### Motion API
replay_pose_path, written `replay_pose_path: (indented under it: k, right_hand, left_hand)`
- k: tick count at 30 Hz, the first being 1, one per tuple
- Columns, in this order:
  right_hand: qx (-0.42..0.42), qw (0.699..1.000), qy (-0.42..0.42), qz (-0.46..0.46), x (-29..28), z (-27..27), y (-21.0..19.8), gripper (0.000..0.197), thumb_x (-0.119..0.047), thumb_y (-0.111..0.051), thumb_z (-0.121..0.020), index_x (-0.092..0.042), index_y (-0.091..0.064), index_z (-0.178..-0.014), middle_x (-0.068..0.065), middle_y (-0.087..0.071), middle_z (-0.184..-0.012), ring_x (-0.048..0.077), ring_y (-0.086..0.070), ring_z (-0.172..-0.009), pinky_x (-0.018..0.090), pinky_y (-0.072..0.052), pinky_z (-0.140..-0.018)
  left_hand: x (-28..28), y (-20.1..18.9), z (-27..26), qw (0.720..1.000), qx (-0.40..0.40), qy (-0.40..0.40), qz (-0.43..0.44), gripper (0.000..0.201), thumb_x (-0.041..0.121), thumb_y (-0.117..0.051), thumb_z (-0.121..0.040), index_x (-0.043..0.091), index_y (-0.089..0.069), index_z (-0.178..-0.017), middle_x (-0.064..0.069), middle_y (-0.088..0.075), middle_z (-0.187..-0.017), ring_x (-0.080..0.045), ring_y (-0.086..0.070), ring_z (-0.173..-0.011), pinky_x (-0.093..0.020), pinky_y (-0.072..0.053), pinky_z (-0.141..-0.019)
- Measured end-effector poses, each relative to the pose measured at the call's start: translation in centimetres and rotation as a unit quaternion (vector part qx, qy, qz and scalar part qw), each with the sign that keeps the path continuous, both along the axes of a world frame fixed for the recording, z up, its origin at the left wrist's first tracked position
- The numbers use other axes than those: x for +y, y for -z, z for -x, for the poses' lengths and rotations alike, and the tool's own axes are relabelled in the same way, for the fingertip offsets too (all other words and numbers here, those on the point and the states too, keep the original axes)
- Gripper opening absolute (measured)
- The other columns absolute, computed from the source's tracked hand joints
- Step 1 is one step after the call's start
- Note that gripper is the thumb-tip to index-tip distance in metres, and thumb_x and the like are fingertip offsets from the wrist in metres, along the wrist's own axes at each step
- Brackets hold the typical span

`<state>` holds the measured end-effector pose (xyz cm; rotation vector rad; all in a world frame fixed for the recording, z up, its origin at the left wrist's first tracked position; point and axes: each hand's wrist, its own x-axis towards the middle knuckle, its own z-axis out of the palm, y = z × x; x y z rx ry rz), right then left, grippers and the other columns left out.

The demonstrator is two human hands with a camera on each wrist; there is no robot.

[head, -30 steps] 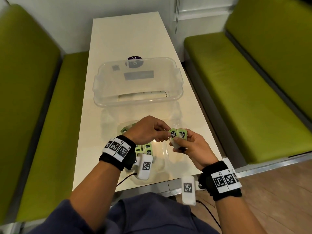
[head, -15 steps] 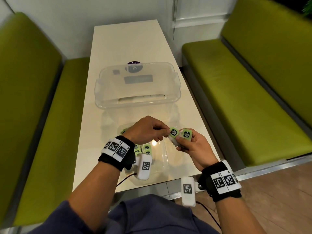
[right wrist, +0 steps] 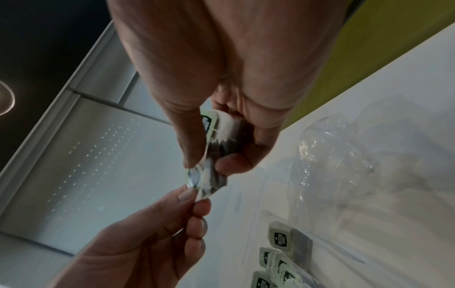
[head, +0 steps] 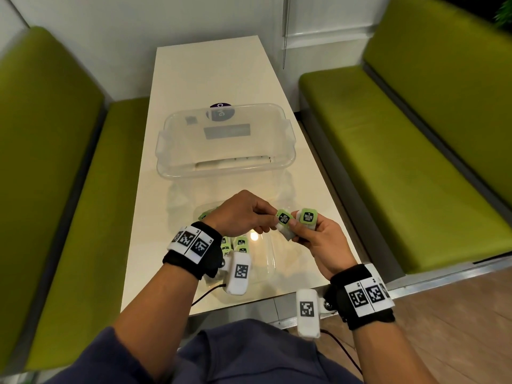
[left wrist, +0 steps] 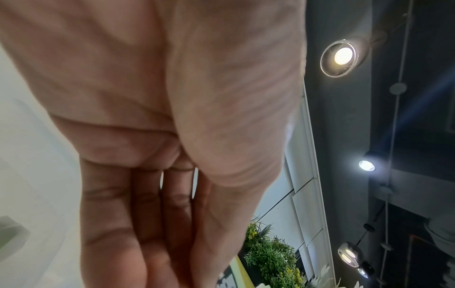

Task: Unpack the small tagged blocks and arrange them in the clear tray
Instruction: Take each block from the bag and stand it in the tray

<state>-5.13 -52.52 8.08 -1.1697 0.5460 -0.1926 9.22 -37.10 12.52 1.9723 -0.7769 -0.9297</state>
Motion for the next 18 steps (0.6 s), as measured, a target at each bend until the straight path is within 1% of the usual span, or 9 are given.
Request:
replay_pose_path:
  k: [2,3,5,7,10,13,15,18]
  right_hand:
    - [-0.002,1.0,0.011,0.009,0.12,-0.14,-0.1,0.008,-0.004,-0.073,-0.088,-0.007,-0.072,-0.095,0.008,-0.075,-0.085,0.02,-0.07,-0.078,0.032,-0.06,-0.076]
    - [-0.002,1.0,0.015,0.015,0.18,-0.23,-0.13,0.008,-0.002,-0.073,-0.087,-0.007,-0.072,-0.093,0.007,-0.075,-0.083,0.019,-0.07,-0.075,0.03,-0.061,-0.074]
    - [-0.005,0.999,0.021,0.023,0.11,-0.35,-0.12,0.012,0.001,-0.075,-0.084,-0.005,-0.071,-0.094,0.009,-0.074,-0.083,0.02,-0.07,-0.075,0.03,-0.06,-0.072]
    - [-0.009,0.999,0.025,0.028,-0.04,-0.43,-0.14,0.018,0.005,-0.077,-0.082,-0.001,-0.07,-0.097,0.013,-0.073,-0.087,0.022,-0.07,-0.076,0.03,-0.06,-0.07]
    - [-0.01,0.999,0.02,0.037,-0.16,-0.51,-0.18,0.023,0.007,-0.078,-0.079,0.003,-0.069,-0.099,0.015,-0.07,-0.089,0.022,-0.07,-0.079,0.032,-0.062,-0.074]
    - [-0.011,0.999,0.024,0.027,-0.2,-0.53,-0.28,0.024,0.006,-0.08,-0.078,0.003,-0.069,-0.099,0.015,-0.069,-0.091,0.025,-0.07,-0.083,0.038,-0.061,-0.082]
    - [-0.015,0.999,0.026,0.018,-0.11,-0.5,-0.41,0.023,0.007,-0.079,-0.077,0.001,-0.068,-0.097,0.015,-0.068,-0.091,0.025,-0.069,-0.083,0.036,-0.061,-0.08]
    - [-0.017,0.999,0.031,0.02,0.0,-0.63,-0.51,0.024,0.008,-0.08,-0.076,-0.002,-0.068,-0.094,0.011,-0.067,-0.089,0.021,-0.067,-0.081,0.031,-0.061,-0.076]
  left_hand:
    - [-0.03,-0.14,-0.1,1.0,-0.009,0.006,-0.018,0.016,0.02,-0.073,-0.095,0.011,-0.08,-0.106,-0.003,-0.079,-0.089,-0.006,-0.068,-0.069,-0.017,-0.052,-0.066]
    - [-0.03,-0.16,-0.15,1.0,-0.016,0.008,-0.024,0.017,0.023,-0.072,-0.095,0.014,-0.08,-0.107,-0.003,-0.079,-0.09,-0.008,-0.068,-0.071,-0.018,-0.052,-0.067]
    - [-0.07,-0.15,-0.12,0.999,-0.03,0.002,-0.025,0.018,0.027,-0.069,-0.098,0.019,-0.08,-0.109,-0.005,-0.079,-0.089,-0.009,-0.068,-0.071,-0.017,-0.052,-0.066]
    - [-0.16,-0.17,0.03,0.999,-0.037,-0.007,-0.019,0.019,0.026,-0.067,-0.099,0.02,-0.079,-0.113,-0.004,-0.078,-0.086,-0.007,-0.067,-0.068,-0.014,-0.05,-0.063]
    - [-0.25,-0.31,0.14,1.0,-0.03,-0.002,-0.002,0.019,0.02,-0.068,-0.099,0.018,-0.079,-0.114,0.0,-0.078,-0.083,-0.008,-0.068,-0.071,-0.016,-0.052,-0.066]
    - [-0.25,-0.51,-0.05,1.0,-0.029,0.009,-0.001,0.017,0.018,-0.068,-0.098,0.022,-0.08,-0.11,0.003,-0.077,-0.081,-0.006,-0.067,-0.07,-0.016,-0.052,-0.067]
    - [-0.25,-0.57,-0.18,1.0,-0.029,0.009,-0.008,0.017,0.021,-0.069,-0.098,0.022,-0.08,-0.11,0.001,-0.078,-0.083,-0.008,-0.069,-0.072,-0.018,-0.053,-0.068]
    - [-0.3,-0.39,-0.07,1.0,-0.012,0.003,-0.004,0.017,0.02,-0.07,-0.097,0.014,-0.079,-0.11,-0.001,-0.078,-0.084,-0.01,-0.072,-0.074,-0.022,-0.057,-0.072]
